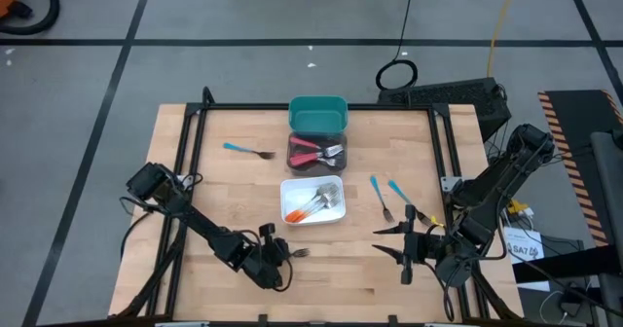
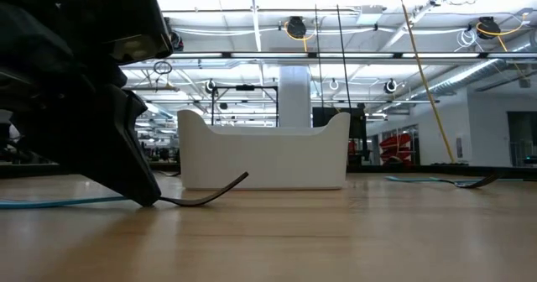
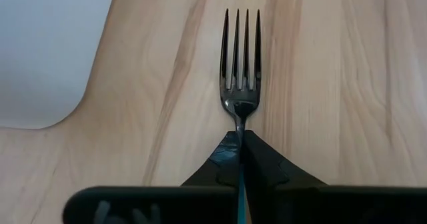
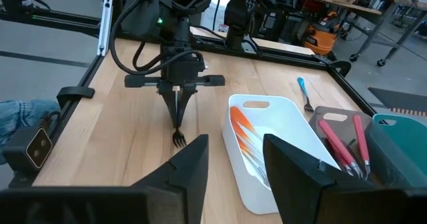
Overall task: Sort silverware by color (type)
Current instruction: Put the bottom blue fork into the blue bin
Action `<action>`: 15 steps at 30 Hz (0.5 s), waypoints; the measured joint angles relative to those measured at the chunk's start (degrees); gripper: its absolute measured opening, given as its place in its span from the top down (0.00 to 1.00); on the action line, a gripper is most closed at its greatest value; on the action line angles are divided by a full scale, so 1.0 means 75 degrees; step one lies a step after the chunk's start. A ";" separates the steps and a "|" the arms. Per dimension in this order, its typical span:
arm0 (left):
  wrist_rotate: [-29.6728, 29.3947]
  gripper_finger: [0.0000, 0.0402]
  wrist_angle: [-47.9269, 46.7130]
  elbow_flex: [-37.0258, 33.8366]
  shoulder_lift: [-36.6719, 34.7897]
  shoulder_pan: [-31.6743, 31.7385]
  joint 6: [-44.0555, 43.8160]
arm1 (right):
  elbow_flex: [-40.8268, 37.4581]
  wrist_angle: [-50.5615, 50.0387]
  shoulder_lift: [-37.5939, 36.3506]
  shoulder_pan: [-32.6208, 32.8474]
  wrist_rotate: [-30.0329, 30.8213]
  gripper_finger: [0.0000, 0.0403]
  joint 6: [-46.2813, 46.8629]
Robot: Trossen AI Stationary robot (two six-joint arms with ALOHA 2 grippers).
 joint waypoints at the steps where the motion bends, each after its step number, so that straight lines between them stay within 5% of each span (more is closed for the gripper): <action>1: -0.0014 0.99 0.0070 -0.0008 0.0003 0.0000 0.0016 | 0.0000 -0.0002 0.0000 -0.0001 -0.0001 0.65 -0.0001; 15: 0.0025 1.00 -0.0115 0.0835 0.0067 -0.0014 0.0473 | 0.0000 -0.0005 -0.0003 0.0001 -0.0001 0.65 -0.0001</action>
